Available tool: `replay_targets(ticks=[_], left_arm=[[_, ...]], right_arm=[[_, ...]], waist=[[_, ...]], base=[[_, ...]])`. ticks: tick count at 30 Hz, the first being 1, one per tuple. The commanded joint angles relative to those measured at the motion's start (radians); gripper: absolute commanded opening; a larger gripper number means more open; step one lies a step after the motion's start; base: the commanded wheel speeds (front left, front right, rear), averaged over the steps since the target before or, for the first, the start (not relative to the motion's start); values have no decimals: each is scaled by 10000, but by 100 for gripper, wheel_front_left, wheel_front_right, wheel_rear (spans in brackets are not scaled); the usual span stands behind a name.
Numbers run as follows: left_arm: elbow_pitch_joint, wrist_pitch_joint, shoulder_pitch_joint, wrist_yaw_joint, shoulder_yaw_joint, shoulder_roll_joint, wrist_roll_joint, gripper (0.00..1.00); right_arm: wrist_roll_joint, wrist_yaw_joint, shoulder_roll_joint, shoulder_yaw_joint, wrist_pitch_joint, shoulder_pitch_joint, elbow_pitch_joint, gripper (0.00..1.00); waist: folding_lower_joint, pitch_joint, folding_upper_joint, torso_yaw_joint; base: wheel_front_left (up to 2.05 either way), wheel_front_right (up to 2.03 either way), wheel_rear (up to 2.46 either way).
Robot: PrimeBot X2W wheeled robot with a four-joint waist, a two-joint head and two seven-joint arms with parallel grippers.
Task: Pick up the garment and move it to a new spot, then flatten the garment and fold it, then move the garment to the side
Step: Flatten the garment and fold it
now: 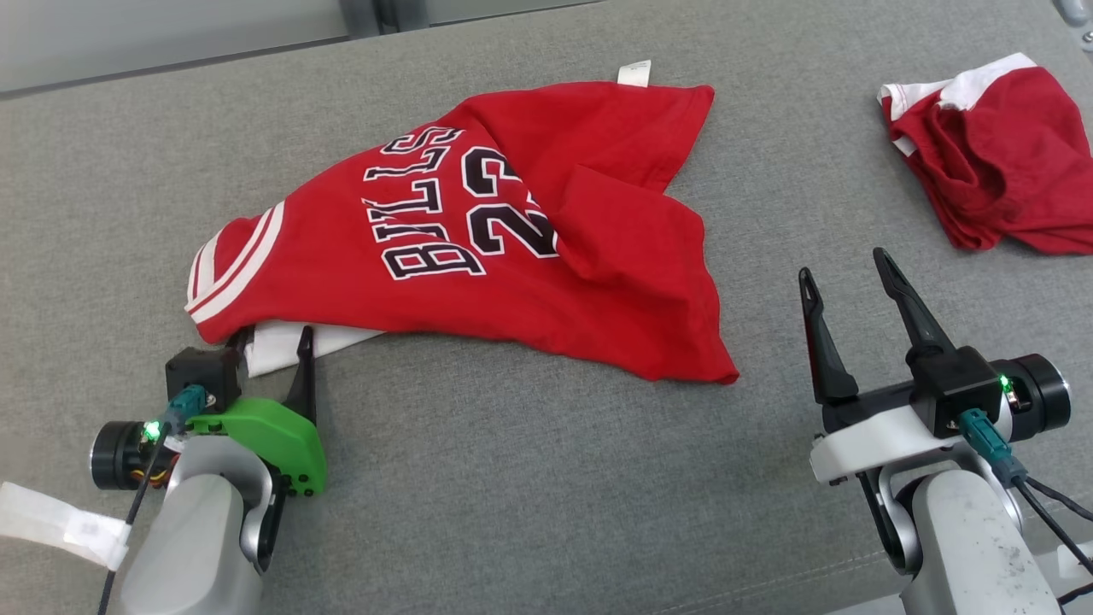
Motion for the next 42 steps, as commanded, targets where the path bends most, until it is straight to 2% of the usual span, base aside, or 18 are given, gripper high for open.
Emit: replay_targets(ticks=[1, 4, 5, 6, 7, 8, 9, 15, 21, 27, 35, 39, 42], left_arm=[[149, 221, -239, -67, 0, 146, 18, 100], [410, 780, -501, -92, -76, 207, -42, 100], [454, 922, -545, -95, -102, 220, -50, 95], [455, 1034, -585, -107, -140, 222, -59, 61], [412, 1087, -615, -110, -165, 219, -64, 42], [350, 1128, -635, -140, -182, 217, -77, 12], [291, 1161, -636, -162, -215, 218, -78, 2], [-366, 1044, -212, -242, -417, 238, -117, 0], [-1693, 707, 636, -132, -400, 236, -280, 0], [-3961, 780, 2160, 253, -346, 358, -329, 0], [-7331, 1797, 4760, 1110, -139, 600, -566, 0], [-7933, 2169, 5468, 1355, -100, 514, -809, 0], [-7766, 2180, 5557, 1337, -33, 453, -973, 0]], right_arm=[[-57, -14, 35, 14, -45, -141, 27, 100], [-60, -15, 47, 9, -47, -133, -41, 100], [-62, -15, 54, -4, -48, -118, -62, 100], [-68, -15, 58, -24, -49, -96, -85, 100], [-71, -15, 60, -43, -49, -81, -107, 100], [-79, -15, 65, -63, -50, -56, -126, 100], [-84, -15, 68, -88, -50, -32, -140, 100], [-128, -15, 92, -274, -52, 120, -194, 100], [-167, -15, 90, -434, -52, 328, -202, 100], [-202, -15, 85, -720, -53, 615, -244, 100], [-278, -15, 100, -1026, -52, 904, -281, 100], [-282, -15, 106, -984, -52, 892, -162, 100], [-255, -15, 110, -930, -52, 811, -90, 100]], waist=[[0, 55, 0, -72], [0, 71, 0, -122], [0, 71, 0, -130], [0, 68, 0, -136], [0, 64, 0, -137], [0, 56, 0, -132], [0, 47, 0, -124], [0, -158, 0, 98], [0, -562, 0, 632], [0, -930, 0, 1279], [0, -1035, 0, 1846], [0, -995, 0, 1917], [0, -967, 0, 1897]], base=[[0, 0, 0], [0, 0, 0], [0, 0, 0], [0, 0, 0], [0, 0, 0], [0, 0, 0], [0, 0, 0], [0, 0, 0], [0, 0, 0], [0, 0, 0], [0, 0, 0], [0, 0, 0], [0, 0, 0]])
